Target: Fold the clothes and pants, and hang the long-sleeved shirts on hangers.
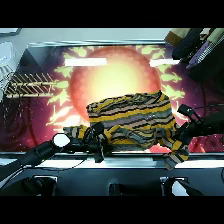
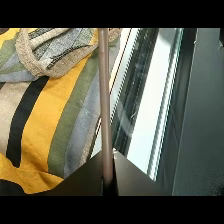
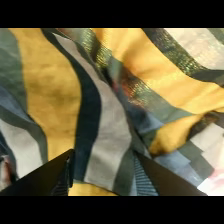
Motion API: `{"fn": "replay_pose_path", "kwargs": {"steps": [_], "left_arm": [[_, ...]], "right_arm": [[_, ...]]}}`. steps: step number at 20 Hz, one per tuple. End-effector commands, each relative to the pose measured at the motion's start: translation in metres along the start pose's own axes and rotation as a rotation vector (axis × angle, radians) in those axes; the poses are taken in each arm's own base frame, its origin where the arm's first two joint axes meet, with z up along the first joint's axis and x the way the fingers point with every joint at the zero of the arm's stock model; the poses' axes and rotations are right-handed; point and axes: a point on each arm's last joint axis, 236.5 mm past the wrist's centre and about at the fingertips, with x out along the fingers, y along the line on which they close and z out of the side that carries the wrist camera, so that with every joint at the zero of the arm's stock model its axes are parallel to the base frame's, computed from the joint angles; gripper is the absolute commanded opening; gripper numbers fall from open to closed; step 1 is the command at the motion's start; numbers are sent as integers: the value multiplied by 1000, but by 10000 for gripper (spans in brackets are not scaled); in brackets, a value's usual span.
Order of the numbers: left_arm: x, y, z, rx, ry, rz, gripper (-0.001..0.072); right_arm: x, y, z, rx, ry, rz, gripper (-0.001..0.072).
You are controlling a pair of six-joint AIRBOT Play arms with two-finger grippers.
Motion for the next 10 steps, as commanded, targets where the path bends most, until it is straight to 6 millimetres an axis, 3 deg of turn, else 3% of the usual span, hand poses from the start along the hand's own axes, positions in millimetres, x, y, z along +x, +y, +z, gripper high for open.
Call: {"fn": "replay_pose_path", "kwargs": {"steps": [1, 10], "left_arm": [[0, 0, 0, -10, 1, 0, 20], [0, 0, 0, -10, 1, 0, 20]], "right_arm": [[0, -11, -4, -20, 15, -47, 434], [13, 3, 13, 34, -66, 59, 444]]}}
